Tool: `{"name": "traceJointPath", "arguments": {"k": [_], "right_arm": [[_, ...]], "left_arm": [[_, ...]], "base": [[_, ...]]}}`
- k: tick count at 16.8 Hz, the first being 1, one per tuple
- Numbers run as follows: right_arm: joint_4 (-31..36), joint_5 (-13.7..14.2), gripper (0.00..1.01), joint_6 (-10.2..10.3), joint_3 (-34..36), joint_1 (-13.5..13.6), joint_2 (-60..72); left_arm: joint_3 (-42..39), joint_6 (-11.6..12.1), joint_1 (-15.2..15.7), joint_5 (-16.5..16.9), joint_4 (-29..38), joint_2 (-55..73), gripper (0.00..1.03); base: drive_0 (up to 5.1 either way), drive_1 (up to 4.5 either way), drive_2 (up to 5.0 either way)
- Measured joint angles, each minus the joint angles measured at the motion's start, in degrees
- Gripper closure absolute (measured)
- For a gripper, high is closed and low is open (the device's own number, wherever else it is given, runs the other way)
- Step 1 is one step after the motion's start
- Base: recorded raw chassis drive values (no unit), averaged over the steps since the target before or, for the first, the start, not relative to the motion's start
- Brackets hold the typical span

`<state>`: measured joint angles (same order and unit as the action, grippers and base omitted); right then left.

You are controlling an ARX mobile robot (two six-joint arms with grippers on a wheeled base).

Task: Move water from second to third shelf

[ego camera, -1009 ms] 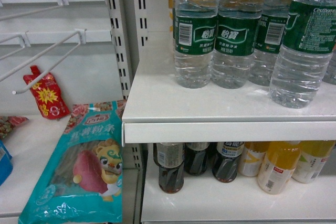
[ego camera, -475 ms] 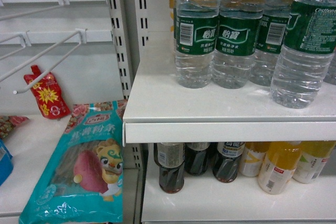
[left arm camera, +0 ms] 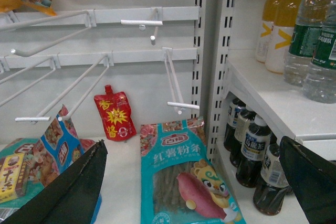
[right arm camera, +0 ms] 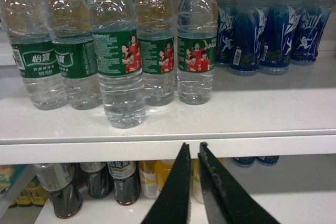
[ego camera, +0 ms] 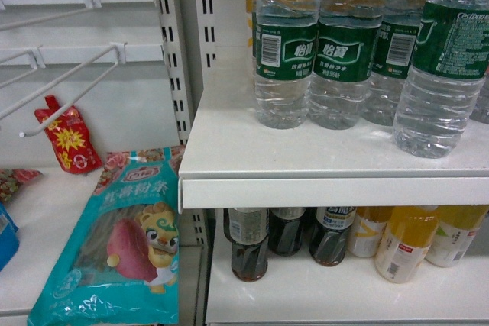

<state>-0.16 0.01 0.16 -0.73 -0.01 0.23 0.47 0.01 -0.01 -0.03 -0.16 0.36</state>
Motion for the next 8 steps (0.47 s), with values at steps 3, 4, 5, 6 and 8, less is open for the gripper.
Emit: {"name": "traceJointPath", "arguments": {"k": [3,4,5,6,8], "right_arm": [[0.00,0.00,0.64,-0.04,0.00,0.00,0.00],[-0.02,0.00,0.51,-0.04,0.00,0.00,0.00],[-0.02,0.00,0.38,-0.04,0.00,0.00,0.00],[-0.02,0.00,0.25,-0.04,0.00,0.00,0.00],[-0.02,0.00,0.02,-0.02,0.00,0.00,0.00]], "left_arm": [[0.00,0.00,0.00,0.00,0.00,0.00,0.05],[0.00,-0.02,0.00,0.00,-0.02,0.00,0.05],[0.00,-0.02,0.00,0.00,-0.02,0.00,0.05],[0.00,0.00,0.00,0.00,-0.02,0.00,0.05],[0.00,0.00,0.00,0.00,-0.02,0.00,0.05]], "base": [[0.0,0.00,0.0],[0.0,0.00,0.0],[0.0,0.00,0.0],[0.0,0.00,0.0],[0.0,0.00,0.0]]}}
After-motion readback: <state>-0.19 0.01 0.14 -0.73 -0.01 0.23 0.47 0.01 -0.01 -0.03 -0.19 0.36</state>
